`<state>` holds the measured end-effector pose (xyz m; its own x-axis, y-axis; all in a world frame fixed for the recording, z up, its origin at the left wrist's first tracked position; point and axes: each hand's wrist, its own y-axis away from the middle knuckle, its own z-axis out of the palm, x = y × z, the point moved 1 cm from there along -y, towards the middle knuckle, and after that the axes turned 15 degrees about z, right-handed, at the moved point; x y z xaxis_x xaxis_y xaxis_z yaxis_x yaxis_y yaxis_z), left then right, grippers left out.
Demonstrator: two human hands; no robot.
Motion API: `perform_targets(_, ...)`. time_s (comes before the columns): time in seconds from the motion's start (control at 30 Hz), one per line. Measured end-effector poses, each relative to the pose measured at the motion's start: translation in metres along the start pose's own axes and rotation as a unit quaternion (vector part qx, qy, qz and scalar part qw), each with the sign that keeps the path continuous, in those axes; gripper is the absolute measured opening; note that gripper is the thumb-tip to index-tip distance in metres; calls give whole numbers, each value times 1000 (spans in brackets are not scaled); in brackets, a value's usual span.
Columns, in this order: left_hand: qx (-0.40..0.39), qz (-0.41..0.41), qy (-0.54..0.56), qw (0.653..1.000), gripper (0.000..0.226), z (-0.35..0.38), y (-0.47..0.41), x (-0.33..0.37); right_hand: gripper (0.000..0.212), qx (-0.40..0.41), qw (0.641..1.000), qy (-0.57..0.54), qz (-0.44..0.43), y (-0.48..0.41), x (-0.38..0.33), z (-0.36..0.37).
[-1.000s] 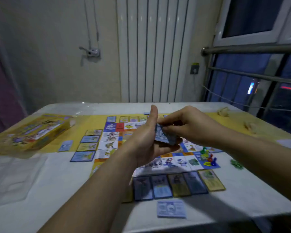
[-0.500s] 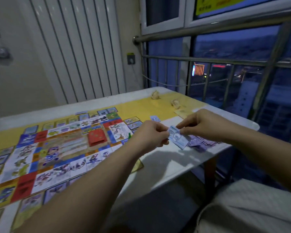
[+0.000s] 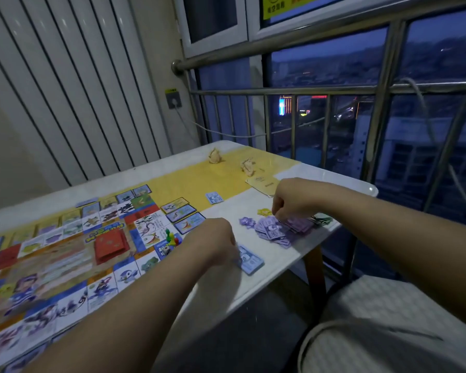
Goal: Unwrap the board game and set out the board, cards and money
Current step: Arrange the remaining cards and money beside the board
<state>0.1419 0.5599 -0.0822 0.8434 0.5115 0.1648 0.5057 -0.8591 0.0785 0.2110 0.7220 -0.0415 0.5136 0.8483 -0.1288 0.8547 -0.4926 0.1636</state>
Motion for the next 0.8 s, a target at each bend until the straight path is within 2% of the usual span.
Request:
perform_targets(0.07, 42, 30, -35, 998, 20, -3, -2, 5, 25, 3, 1000, 4, -13, 3, 0, 0)
perform_targets(0.17, 101, 156, -68, 980, 32, -7, -10, 19, 28, 5, 999, 27, -34, 11, 6, 4)
perform_targets(0.27, 62, 254, -85, 961, 33, -5, -19, 32, 32, 33, 996, 62, -52, 19, 16, 7)
perform_targets(0.37, 10, 272, -98, 957, 31, 1, -26, 31, 33, 51, 994, 72, -64, 26, 31, 8)
perform_targets(0.57, -15, 295, -145, 944, 28, 0, -42, 32, 16, 23, 988, 103, -109, 25, 50, 26)
perform_targets(0.8, -56, 324, -230, 916, 36, -9, -55, 39, 28, 9, 988, 80, -128, 13, 56, 21)
